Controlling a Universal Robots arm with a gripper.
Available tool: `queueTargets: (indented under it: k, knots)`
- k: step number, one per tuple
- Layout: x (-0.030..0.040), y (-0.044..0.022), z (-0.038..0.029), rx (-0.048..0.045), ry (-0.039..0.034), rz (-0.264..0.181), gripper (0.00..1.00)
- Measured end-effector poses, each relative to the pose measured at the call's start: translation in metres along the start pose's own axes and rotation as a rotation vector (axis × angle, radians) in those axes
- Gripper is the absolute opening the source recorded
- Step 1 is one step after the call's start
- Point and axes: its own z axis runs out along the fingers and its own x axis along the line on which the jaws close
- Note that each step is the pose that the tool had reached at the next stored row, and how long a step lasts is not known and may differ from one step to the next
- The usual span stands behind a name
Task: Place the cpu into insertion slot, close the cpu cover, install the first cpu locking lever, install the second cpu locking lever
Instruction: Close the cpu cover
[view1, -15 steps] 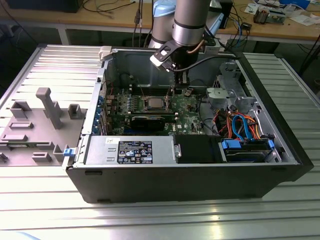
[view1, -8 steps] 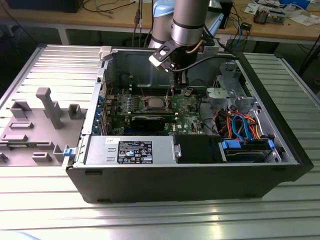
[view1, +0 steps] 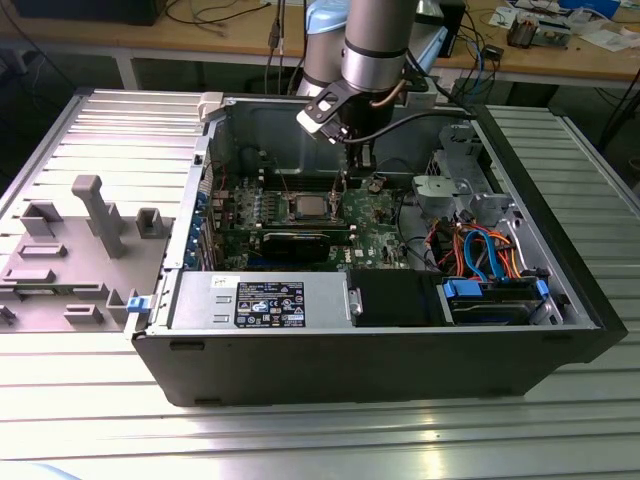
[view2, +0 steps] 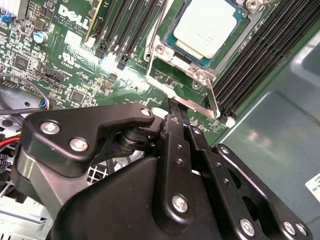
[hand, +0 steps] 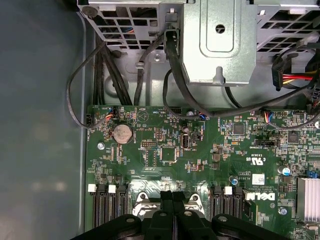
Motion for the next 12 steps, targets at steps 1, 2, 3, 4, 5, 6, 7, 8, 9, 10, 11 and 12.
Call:
queueTargets:
  k: [1, 2, 3, 4, 5, 6, 7, 8, 9, 10, 11, 12]
  knots:
    - [0.0000, -0.0003, 0.0000, 0.0000, 0.0000, 0.000, 0.11]
    - [0.0000, -0.0007, 0.0001, 0.0000, 0.0001, 0.000, 0.11]
    - [0.0000, -0.0007, 0.0001, 0.0000, 0.0000, 0.000, 0.11]
    - [0.0000, -0.0009, 0.0001, 0.0000, 0.0000, 0.000, 0.11]
    - [0.0000, -0.0011, 0.0002, 0.0000, 0.0000, 0.000, 0.11]
    - [0.0000, -0.0012, 0.0002, 0.0000, 0.0000, 0.000, 0.11]
    - [0.0000, -0.0013, 0.0002, 0.0000, 0.0001, 0.000, 0.11]
    - [0.0000, -0.0014, 0.0002, 0.0000, 0.0001, 0.000, 0.11]
    - [0.0000, -0.0015, 0.0002, 0.0000, 0.0000, 0.000, 0.11]
    - [0.0000, -0.0017, 0.0002, 0.0000, 0.0000, 0.000, 0.11]
    - [0.0000, -0.0019, 0.0003, 0.0000, 0.0000, 0.000, 0.11]
    - [0.0001, -0.0021, 0.0003, 0.0000, 0.0001, 0.000, 0.11]
